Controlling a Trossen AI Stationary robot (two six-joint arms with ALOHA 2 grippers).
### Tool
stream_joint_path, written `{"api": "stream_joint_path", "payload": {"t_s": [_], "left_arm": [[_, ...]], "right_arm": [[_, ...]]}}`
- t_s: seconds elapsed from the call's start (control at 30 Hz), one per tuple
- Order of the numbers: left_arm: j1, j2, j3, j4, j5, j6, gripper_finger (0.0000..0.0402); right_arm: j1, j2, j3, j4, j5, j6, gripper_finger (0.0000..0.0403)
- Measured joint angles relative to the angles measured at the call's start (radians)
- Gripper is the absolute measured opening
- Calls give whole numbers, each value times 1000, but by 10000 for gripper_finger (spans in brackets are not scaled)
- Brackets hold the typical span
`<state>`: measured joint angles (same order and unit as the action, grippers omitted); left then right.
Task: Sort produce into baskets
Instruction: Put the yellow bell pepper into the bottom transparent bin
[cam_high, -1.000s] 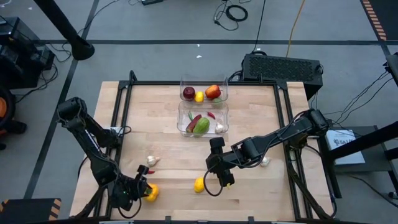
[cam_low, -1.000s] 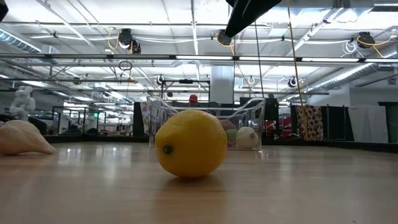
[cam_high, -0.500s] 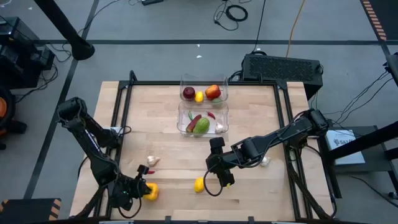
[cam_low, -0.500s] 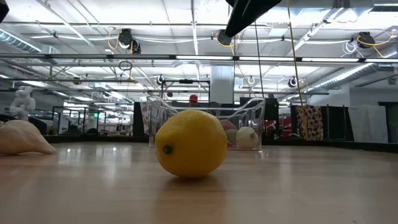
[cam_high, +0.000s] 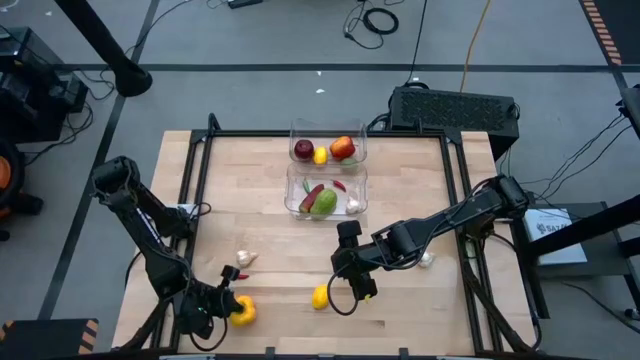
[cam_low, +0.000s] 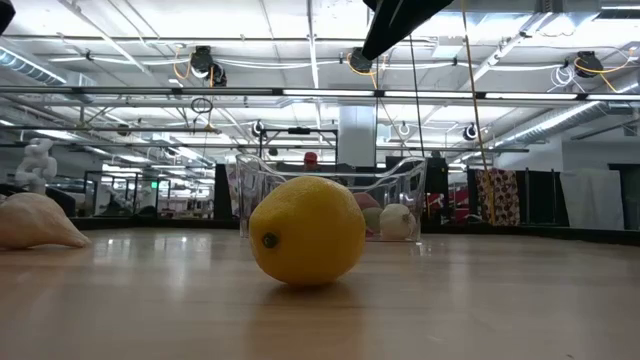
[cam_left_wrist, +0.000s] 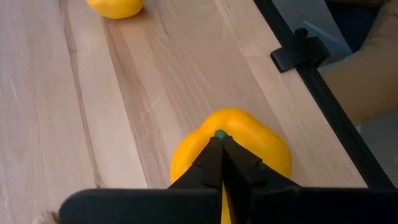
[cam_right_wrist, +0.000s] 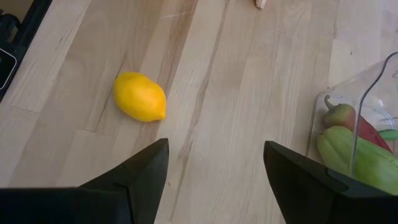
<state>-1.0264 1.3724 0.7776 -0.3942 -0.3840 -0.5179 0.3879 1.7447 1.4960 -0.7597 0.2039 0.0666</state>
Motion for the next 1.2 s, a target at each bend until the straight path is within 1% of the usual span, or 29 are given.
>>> {"api": "stream_joint_path", "payload": {"t_s": [0.2, 0.43, 0.63, 0.77, 0.93, 1.0, 1.07, 1.2], "left_arm": [[-1, 0, 0, 26, 6, -4, 17], [-1, 0, 0, 9, -14, -144, 20], [-2, 0, 0, 23, -20, -158, 24], [-2, 0, -1, 23, -66, -174, 53], [-2, 0, -1, 23, -67, -241, 116], [-2, 0, -1, 26, -53, -275, 136], [-2, 0, -1, 29, -35, -295, 148], [-4, 0, -1, 30, -34, -340, 154]], "right_arm": [[0, 0, 0, 0, 0, 0, 254], [0, 0, 0, 0, 0, -1, 254], [0, 0, 0, 0, 0, -3, 254], [0, 0, 0, 0, 0, -3, 254], [0, 0, 0, 0, 0, -3, 254], [0, 0, 0, -1, 0, -3, 254], [0, 0, 0, -1, 0, -3, 254], [0, 0, 0, -1, 0, -6, 254]]}}
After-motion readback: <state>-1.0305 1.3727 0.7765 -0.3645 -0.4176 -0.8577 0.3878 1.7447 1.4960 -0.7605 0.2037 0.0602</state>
